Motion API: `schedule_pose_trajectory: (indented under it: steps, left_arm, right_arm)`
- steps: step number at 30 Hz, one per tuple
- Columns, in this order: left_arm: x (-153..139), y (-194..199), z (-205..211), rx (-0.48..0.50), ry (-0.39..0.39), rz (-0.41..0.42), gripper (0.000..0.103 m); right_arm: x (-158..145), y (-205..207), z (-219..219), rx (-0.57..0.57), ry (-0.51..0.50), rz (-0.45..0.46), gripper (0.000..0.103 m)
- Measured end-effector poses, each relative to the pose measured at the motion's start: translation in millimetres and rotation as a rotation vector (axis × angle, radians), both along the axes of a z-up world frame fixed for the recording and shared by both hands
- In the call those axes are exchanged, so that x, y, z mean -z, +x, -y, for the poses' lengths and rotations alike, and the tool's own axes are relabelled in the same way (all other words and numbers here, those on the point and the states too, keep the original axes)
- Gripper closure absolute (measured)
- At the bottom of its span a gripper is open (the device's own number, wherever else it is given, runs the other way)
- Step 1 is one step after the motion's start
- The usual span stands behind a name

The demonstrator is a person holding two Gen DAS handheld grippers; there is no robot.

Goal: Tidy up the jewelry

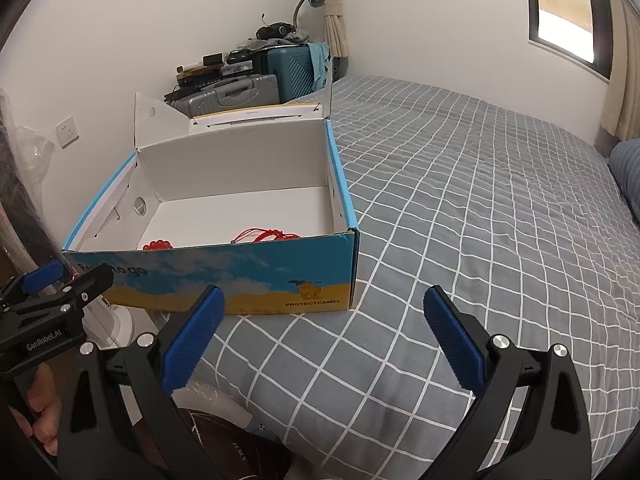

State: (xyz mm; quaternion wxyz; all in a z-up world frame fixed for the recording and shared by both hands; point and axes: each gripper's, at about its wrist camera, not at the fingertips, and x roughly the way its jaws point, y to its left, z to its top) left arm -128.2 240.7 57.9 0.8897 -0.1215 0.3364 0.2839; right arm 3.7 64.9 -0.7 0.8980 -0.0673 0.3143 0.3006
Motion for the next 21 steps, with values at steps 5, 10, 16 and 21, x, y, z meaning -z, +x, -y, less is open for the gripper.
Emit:
schedule_pose_trajectory:
  steps: [5,10,16,21]
  left_arm:
    - [-2,-2,3,0.001,0.017,0.002,0.005]
    - [-2,-2,5,0.004,0.029,0.001,0.005]
    - [-2,-2,9,0.017,0.038,0.001,0.005]
    - [-1,-1,11,0.016,0.035,-0.006,0.005]
  right_arm:
    - [2,-1,0,-0.003,0.003,-0.005,0.007]
    - [3,-2,-1,-0.002,0.002,-0.01,0.007]
    - [4,-4,0,-0.001,0.0,-0.009,0.007]
    - [4,-3,3,0.006,-0.002,-0.008,0.007]
